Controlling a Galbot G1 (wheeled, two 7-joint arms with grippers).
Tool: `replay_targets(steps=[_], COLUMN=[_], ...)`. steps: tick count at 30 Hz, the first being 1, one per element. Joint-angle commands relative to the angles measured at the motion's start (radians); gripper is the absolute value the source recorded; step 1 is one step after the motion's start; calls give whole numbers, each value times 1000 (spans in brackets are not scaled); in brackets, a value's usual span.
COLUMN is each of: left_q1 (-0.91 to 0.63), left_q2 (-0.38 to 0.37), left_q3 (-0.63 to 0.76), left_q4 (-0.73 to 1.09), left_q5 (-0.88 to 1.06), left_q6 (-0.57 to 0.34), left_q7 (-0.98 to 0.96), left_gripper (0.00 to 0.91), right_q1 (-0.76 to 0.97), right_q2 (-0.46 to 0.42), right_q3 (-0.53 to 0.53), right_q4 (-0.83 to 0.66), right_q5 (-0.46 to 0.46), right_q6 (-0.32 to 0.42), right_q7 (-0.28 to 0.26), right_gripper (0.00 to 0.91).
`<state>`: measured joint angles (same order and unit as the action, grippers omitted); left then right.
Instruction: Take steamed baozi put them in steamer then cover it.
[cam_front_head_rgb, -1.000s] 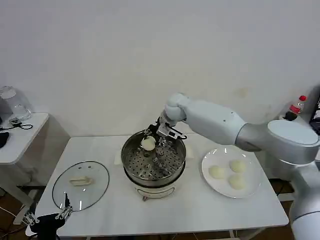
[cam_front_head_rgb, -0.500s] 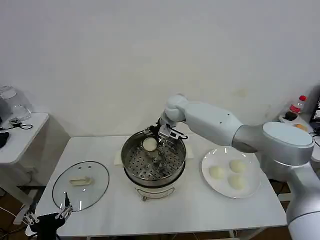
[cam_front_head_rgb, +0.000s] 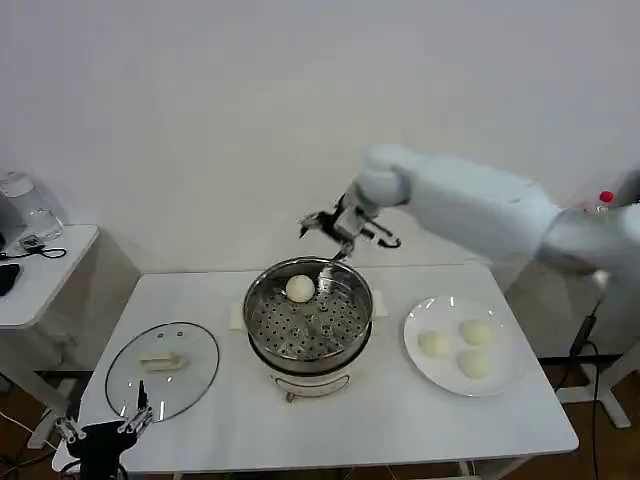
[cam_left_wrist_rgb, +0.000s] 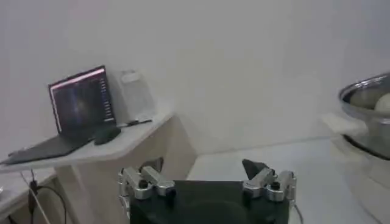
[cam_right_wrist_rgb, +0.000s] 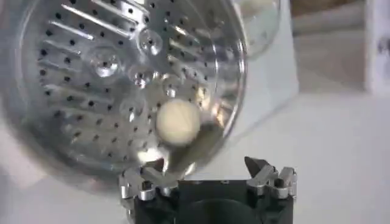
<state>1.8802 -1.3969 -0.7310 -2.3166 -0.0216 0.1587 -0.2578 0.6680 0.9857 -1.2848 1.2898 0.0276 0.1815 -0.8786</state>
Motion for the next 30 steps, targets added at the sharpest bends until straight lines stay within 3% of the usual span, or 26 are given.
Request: replay_targets(steps=[1,4,7,14,21,26,30], left_q1=[-17,-26,-32,-47,-40,-32,-29], left_q2=[14,25,33,28,20,12,7], left_q3=[-4,3,14,33,28,20,13], left_q4=[-10,-3,4,7,3,1,-1], left_q5=[6,22,33,53,61,70,75], left_q6=[10,8,5,2,0,-3,-3], left_q7=[77,85,91,95,98,99,100], left_gripper=[907,907,907,907,907,907,907], right_q1=[119,78,56,-66,-293,-452,-513], right_q2=[-275,-378,-457,-531,-518,-453,-398], right_q3=[-123,-146,-188,-151,-20,120,171], right_q4=[178,239,296,338,272,188,140], right_q5=[108,116,122,102,74,49,11], right_q6=[-236,-310,-338,-376,-397,-397,-391], right_q7=[-10,6,12,24,28,34,19], right_gripper=[907,907,907,907,907,907,907])
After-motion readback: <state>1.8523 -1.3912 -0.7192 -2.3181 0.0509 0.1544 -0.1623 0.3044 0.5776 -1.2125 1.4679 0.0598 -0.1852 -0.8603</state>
